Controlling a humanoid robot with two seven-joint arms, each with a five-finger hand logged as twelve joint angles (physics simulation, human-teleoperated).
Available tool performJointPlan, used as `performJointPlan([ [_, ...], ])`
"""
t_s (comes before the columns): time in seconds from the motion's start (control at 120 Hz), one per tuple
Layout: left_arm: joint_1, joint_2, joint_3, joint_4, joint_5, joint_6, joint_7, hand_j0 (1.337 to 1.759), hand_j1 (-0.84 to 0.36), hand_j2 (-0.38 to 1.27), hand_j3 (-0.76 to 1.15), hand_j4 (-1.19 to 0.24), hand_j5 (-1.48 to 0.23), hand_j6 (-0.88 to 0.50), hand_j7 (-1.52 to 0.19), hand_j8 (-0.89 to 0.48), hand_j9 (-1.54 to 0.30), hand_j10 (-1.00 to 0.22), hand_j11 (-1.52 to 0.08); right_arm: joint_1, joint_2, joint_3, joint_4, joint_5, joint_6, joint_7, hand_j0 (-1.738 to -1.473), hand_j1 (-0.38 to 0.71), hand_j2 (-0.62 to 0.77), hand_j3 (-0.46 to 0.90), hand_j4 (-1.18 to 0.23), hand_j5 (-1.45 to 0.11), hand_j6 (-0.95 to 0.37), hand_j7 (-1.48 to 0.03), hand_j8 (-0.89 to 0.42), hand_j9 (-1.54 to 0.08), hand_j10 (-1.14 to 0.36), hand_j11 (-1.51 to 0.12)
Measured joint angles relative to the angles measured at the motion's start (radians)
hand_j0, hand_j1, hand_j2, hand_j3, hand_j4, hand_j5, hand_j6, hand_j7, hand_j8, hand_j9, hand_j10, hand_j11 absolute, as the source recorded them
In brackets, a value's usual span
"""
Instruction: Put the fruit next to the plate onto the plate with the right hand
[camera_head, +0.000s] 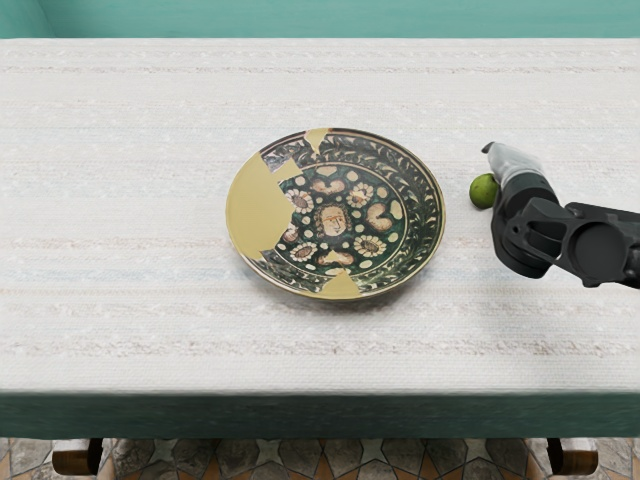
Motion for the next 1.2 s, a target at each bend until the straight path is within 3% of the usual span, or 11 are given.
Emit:
performJointPlan([
  [0.442, 0.0, 0.0, -0.001, 0.0, 0.0, 0.0, 0.0, 1.658, 0.33, 0.0, 0.0, -0.01, -0.02, -0.01, -0.02, -0.01, -0.02, -0.01, -0.02, 0.0, 0.013, 0.003, 0.001, 0.0, 0.002, 0.0, -1.658, 0.0, -0.06, 0.0, -0.29, -0.38, -0.29, -0.38, -0.29, -0.38, -0.29, -0.38],
  [1.2, -0.001, 0.0, 0.0, 0.0, 0.0, 0.0, 0.0, 1.658, 0.33, 0.0, 0.0, -0.01, -0.02, -0.01, -0.02, -0.01, -0.02, -0.01, -0.02, -0.008, 0.007, 0.005, 0.001, 0.002, 0.004, 0.0, -1.658, 0.1, -0.07, 0.0, -0.38, -0.49, -0.38, -0.49, -0.38, -0.49, -0.38, -0.49],
])
